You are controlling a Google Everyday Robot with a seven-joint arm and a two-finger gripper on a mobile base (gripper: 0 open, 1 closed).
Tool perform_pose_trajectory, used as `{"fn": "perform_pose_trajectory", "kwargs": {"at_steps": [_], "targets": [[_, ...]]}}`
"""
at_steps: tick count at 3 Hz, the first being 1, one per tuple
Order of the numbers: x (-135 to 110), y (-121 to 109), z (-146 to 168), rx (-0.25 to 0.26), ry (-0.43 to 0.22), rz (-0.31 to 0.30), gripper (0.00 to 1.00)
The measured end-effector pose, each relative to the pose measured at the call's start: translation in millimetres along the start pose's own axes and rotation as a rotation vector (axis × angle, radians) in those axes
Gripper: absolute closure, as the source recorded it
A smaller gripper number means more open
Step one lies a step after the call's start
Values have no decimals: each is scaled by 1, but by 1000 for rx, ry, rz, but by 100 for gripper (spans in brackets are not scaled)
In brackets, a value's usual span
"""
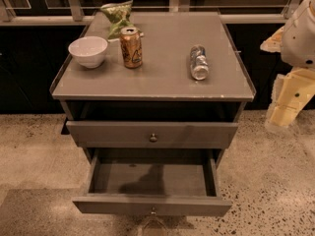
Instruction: Place redbull can into middle drawer
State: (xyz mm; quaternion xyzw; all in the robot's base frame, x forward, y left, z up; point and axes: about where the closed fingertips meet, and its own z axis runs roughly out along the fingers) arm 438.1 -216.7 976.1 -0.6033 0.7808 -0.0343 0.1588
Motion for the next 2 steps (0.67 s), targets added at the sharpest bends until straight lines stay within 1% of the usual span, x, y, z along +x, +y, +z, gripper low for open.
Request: {"fn": "perform_pose_trajectory", "kwargs": {"at_steps": [1, 2], "targets": [[0, 0, 0, 0, 0, 0, 0], [0, -4, -1, 34, -16, 60, 0]]}}
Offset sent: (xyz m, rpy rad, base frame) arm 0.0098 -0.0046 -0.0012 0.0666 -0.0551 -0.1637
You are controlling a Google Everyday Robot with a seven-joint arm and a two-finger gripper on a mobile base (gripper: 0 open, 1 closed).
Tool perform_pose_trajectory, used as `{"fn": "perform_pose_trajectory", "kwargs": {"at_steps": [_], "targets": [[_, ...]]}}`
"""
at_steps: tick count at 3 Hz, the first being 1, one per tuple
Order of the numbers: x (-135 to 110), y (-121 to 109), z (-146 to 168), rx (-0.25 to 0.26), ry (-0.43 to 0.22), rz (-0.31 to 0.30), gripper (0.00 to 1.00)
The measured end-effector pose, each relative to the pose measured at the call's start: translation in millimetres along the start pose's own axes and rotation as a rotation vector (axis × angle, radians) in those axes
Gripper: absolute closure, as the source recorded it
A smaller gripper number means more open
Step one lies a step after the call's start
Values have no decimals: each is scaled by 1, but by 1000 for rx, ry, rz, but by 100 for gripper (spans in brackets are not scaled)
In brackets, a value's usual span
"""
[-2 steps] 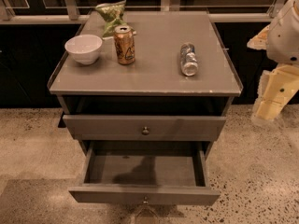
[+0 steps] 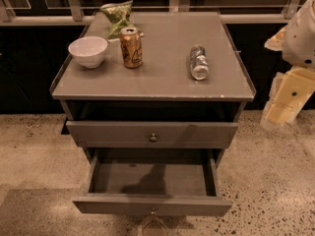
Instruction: Place redbull can into middle drawer
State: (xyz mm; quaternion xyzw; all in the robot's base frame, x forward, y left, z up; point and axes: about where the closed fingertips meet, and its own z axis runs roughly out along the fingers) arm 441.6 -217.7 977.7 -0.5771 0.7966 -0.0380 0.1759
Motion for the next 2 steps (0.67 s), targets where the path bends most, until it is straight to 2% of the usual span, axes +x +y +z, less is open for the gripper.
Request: {"fn": "perform_pose_trajectory", "kwargs": {"at_steps": [2], "targets": [[25, -19, 12, 141, -101, 425, 0]]}}
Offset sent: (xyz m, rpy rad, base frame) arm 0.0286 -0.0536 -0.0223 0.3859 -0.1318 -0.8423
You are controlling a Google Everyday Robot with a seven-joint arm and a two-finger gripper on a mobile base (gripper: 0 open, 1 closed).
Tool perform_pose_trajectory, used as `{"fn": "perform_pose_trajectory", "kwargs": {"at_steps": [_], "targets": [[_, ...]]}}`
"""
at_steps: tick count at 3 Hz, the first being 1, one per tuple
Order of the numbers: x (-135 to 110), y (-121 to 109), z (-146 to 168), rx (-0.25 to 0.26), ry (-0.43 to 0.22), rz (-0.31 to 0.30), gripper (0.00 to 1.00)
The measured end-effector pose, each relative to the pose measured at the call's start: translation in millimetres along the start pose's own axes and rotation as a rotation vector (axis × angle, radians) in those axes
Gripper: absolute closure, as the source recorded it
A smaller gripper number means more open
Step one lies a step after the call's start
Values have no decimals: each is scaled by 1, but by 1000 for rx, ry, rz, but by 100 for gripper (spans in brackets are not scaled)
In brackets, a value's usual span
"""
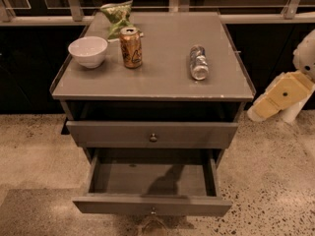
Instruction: Place redbull can into middle drawer
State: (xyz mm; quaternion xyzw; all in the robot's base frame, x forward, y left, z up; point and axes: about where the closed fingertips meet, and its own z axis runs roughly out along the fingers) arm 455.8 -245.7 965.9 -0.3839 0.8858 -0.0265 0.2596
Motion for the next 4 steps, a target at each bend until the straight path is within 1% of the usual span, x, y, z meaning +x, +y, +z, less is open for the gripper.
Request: {"fn": "perform_pose_trajectory", "kwargs": {"at_steps": [1, 2, 3, 4], "targets": [[-4, -1, -1, 9, -13, 80, 0], [3, -6, -1, 28, -44, 178, 0], [14, -14, 10, 104, -92, 337, 0], [8, -27, 22, 172, -164, 487, 0]]}}
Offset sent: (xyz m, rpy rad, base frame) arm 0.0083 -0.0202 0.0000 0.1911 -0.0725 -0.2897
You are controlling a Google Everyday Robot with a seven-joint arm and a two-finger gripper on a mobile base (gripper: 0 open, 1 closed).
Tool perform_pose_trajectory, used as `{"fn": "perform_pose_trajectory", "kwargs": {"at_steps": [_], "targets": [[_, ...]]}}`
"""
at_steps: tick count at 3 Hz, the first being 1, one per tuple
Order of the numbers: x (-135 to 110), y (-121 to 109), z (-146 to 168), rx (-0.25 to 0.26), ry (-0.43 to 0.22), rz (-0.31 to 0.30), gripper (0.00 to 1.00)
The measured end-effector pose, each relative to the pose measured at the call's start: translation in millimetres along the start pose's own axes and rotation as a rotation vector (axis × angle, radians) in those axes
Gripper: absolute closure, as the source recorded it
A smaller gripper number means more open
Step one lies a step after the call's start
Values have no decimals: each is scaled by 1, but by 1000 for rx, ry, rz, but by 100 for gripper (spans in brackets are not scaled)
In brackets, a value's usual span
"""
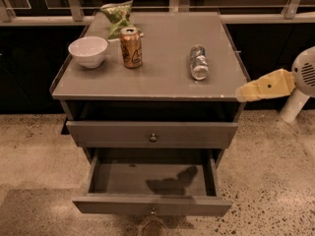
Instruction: Place redbull can into middle drawer
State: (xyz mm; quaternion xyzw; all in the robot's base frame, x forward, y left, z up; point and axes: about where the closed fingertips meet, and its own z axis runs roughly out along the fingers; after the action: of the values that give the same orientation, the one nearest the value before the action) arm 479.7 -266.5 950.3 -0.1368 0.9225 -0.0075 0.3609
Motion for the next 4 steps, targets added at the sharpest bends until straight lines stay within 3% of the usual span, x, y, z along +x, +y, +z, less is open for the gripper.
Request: {"fn": "perform_pose_trajectory", "kwargs": {"at_steps": [2, 3, 4], "targets": [[5, -7, 3, 7, -51, 191, 0], [-7, -8, 26, -1, -84, 293, 0], [-48, 24, 64, -42, -118, 297, 0]]}}
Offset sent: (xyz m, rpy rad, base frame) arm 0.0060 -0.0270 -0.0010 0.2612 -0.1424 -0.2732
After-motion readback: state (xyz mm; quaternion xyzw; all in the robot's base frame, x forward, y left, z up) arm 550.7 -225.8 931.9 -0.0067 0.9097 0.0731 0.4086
